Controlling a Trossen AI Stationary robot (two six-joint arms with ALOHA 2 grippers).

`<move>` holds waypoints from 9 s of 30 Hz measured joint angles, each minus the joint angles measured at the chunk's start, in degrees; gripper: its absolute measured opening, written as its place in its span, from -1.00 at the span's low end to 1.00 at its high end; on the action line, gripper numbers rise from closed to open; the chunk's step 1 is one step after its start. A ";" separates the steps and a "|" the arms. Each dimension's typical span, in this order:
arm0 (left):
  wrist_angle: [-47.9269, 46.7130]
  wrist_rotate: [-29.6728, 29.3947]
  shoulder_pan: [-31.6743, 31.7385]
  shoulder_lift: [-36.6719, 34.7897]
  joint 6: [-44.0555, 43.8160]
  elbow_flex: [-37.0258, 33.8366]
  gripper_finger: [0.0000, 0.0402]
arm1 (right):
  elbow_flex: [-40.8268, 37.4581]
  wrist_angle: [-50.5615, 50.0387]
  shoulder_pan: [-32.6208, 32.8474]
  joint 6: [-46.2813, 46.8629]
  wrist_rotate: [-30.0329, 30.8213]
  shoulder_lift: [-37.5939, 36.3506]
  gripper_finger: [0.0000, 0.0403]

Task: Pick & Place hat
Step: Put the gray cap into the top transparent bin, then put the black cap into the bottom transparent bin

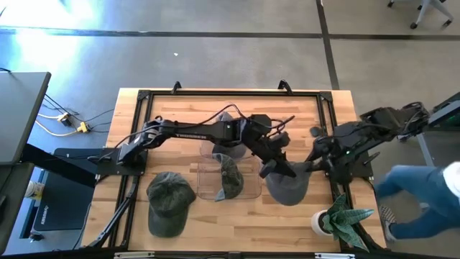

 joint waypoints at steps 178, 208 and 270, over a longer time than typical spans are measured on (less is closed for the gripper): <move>-77.04 -61.24 -2.32 -3.93 -43.02 -0.10 -1.00 | -0.09 -5.81 0.89 -0.94 10.10 -18.89 -0.52; -74.04 -54.16 -3.87 0.82 -37.00 -0.10 -1.00 | -0.09 -4.60 0.89 2.03 9.67 -18.35 -0.52; -57.70 -46.74 -47.24 -53.52 -59.15 -78.06 0.31 | -8.24 63.17 0.87 7.36 12.96 23.34 -0.52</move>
